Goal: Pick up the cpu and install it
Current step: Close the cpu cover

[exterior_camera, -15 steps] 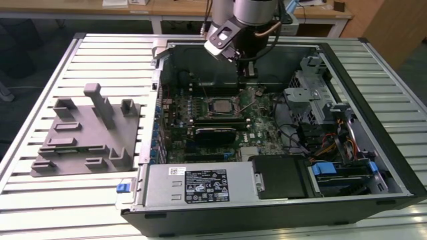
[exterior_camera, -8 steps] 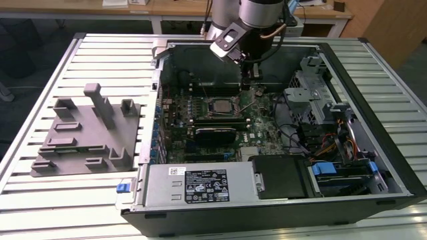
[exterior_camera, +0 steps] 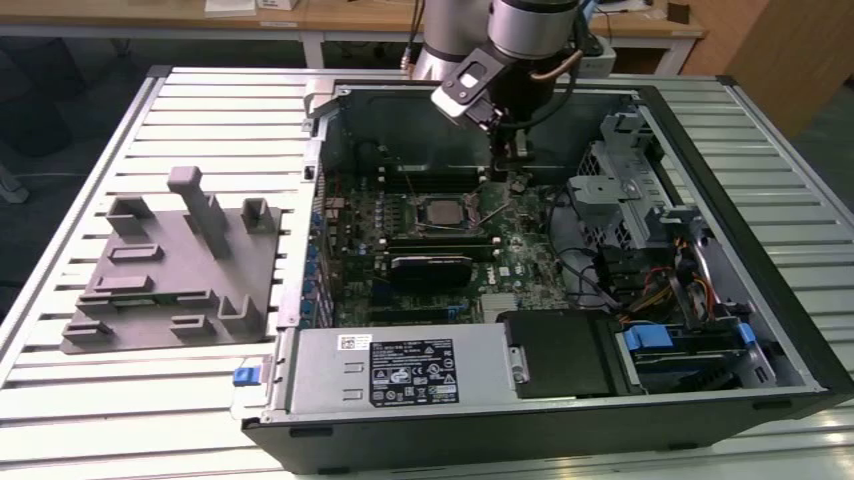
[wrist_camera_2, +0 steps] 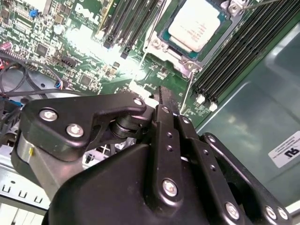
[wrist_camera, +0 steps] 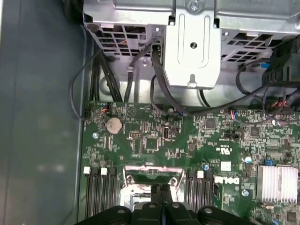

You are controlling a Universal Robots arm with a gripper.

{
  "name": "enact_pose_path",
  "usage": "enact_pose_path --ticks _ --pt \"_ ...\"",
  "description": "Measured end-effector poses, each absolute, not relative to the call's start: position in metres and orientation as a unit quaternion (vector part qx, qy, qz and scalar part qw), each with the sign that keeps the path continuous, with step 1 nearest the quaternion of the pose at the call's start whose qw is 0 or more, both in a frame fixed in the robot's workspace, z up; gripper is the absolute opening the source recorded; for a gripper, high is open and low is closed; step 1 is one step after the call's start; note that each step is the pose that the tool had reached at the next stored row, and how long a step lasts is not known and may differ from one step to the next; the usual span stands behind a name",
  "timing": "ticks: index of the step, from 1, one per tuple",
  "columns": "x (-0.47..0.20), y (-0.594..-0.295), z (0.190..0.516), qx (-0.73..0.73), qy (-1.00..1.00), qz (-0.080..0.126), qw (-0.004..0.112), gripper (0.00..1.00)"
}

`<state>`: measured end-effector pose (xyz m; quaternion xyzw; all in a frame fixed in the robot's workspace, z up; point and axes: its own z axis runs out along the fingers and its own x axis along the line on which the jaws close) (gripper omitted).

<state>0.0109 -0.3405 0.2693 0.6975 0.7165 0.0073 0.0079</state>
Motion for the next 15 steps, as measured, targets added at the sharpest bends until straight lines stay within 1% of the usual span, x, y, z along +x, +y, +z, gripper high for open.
enact_pose_path --ticks 15 --pt "0.023 -0.336 0.262 0.697 0.717 0.007 0.008 0.11"
